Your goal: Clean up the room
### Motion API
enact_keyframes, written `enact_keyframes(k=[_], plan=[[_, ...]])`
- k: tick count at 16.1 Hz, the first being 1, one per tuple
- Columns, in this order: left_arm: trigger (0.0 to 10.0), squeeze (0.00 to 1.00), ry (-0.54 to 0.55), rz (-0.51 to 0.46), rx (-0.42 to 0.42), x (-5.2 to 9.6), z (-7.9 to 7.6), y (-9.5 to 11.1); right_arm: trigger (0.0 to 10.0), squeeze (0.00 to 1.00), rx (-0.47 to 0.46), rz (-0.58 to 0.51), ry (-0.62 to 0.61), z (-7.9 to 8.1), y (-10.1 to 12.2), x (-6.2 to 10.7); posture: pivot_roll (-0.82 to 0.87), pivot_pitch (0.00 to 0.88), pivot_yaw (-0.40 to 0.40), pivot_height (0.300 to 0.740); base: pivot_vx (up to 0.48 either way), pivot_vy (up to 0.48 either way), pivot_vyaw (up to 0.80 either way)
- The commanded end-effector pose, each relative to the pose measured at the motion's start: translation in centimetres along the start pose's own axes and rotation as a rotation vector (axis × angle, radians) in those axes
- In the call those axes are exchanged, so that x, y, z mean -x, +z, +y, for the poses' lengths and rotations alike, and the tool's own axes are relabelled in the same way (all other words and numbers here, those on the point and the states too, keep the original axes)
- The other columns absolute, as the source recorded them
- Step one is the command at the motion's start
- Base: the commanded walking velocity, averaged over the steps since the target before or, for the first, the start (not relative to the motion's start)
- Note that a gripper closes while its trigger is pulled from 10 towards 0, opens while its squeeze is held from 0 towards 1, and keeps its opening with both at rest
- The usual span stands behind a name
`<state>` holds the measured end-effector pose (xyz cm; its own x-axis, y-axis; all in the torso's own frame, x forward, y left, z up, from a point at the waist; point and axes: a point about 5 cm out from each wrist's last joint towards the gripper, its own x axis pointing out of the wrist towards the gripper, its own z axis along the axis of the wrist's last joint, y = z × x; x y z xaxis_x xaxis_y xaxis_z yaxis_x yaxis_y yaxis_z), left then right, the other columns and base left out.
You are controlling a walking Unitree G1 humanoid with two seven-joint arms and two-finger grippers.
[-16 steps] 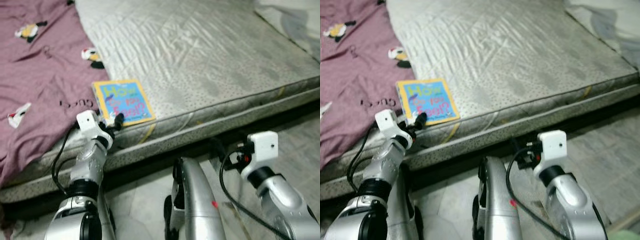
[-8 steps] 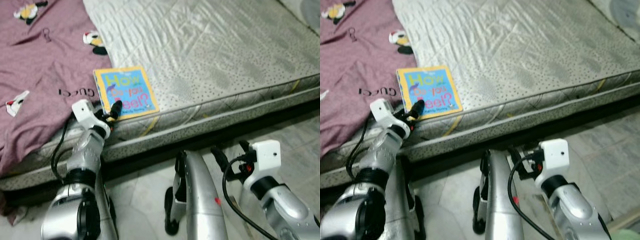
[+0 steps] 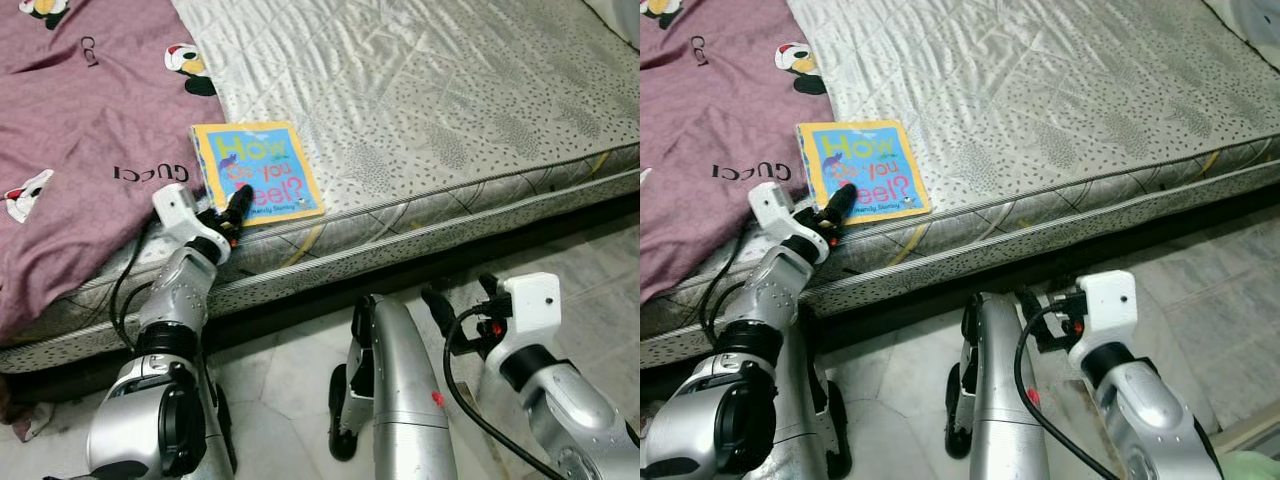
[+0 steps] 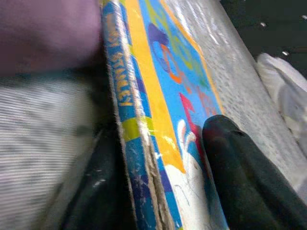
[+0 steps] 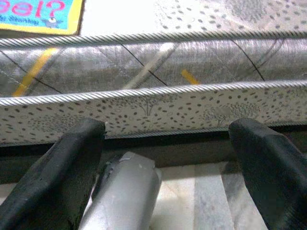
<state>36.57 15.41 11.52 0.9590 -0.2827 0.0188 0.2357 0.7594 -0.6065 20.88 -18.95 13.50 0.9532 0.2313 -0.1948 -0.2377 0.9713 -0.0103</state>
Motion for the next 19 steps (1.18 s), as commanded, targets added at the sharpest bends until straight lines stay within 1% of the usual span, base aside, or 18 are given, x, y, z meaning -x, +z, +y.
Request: enact_keyframes(k=[1, 3, 4, 6, 7, 8, 9, 10, 12, 14, 16, 17, 18, 19], plan=[[0.0, 0.00, -0.028, 0.072, 0.033, -0.2, -0.6, -1.6, 10.0, 0.00, 0.003, 0.016, -0.017, -0.2, -0.4, -0.1, -0.25, 0.270, -0.106, 0.457, 0.000, 0.000, 0.00], [0.0, 0.00, -0.027, 0.076, 0.050, -0.4, -0.7, -1.3, 10.0, 0.00, 0.001, 0.003, -0.023, -0.2, -0.3, -0.7, -0.24, 0.254, -0.099, 0.457, 0.000, 0.000, 0.00], [0.0, 0.00, -0.044, 0.089, 0.040, -0.5, -0.8, -1.3, 10.0, 0.00, 0.002, -0.004, -0.025, -0.2, -0.3, -1.1, -0.24, 0.242, -0.094, 0.457, 0.000, 0.000, 0.00], [0.0, 0.00, -0.035, 0.084, 0.032, -0.8, -0.7, -0.7, 10.0, 0.00, 0.003, -0.023, -0.029, -0.2, -0.1, -1.7, -0.23, 0.221, -0.087, 0.457, 0.000, 0.000, 0.00], [0.0, 0.00, -0.019, 0.061, 0.027, -1.0, -0.5, 0.0, 10.0, 0.00, 0.003, -0.033, -0.031, -0.2, -0.1, -2.3, -0.22, 0.205, -0.080, 0.457, 0.000, 0.000, 0.00], [0.0, 0.00, -0.015, 0.055, 0.030, -1.0, -0.5, 0.2, 10.0, 0.00, 0.002, -0.037, -0.031, -0.2, -0.1, -2.5, -0.21, 0.199, -0.079, 0.457, 0.000, 0.000, 0.00], [0.0, 0.00, -0.011, 0.039, 0.035, -1.2, -0.5, 0.8, 10.0, 0.00, 0.002, -0.049, -0.031, -0.1, 0.0, -2.9, -0.20, 0.179, -0.072, 0.457, 0.000, 0.000, 0.00], [0.0, 0.00, -0.019, 0.011, 0.028, -1.5, -0.7, 1.8, 10.0, 0.00, 0.000, -0.066, -0.032, 0.0, 0.0, -3.6, -0.19, 0.151, -0.060, 0.457, 0.000, 0.000, 0.00], [0.0, 0.00, -0.027, -0.021, 0.019, -1.7, -1.0, 2.7, 10.0, 0.00, -0.007, -0.081, -0.032, 0.2, 0.0, -4.3, -0.17, 0.122, -0.050, 0.457, 0.000, 0.000, 0.00], [0.0, 0.00, -0.032, -0.079, -0.047, -1.8, -1.3, 4.3, 10.0, 0.00, -0.028, -0.108, -0.023, 0.8, -0.1, -5.6, -0.12, 0.073, -0.032, 0.457, 0.000, 0.000, 0.00], [0.0, 0.00, -0.031, -0.141, -0.107, -1.5, -1.2, 5.6, 10.0, 0.00, -0.042, -0.123, -0.014, 1.4, -0.3, -6.9, -0.07, 0.030, -0.030, 0.457, 0.000, 0.000, 0.00], [0.0, 0.00, -0.022, -0.184, -0.142, -1.1, -1.1, 6.5, 10.0, 0.00, -0.049, -0.134, -0.005, 1.8, -0.4, -7.6, -0.05, 0.009, -0.030, 0.457, 0.000, 0.000, 0.00], [0.0, 0.00, -0.015, -0.240, -0.204, -0.1, -1.0, 7.8, 10.0, 0.00, -0.055, -0.154, 0.008, 2.2, -0.3, -8.6, -0.02, 0.000, -0.027, 0.457, 0.000, 0.000, 0.00], [0.0, 0.00, -0.011, -0.256, -0.220, 0.2, -0.9, 8.1, 10.0, 0.00, -0.057, -0.160, 0.010, 2.3, -0.3, -8.9, -0.01, 0.000, -0.027, 0.457, 0.000, 0.000, 0.00]])
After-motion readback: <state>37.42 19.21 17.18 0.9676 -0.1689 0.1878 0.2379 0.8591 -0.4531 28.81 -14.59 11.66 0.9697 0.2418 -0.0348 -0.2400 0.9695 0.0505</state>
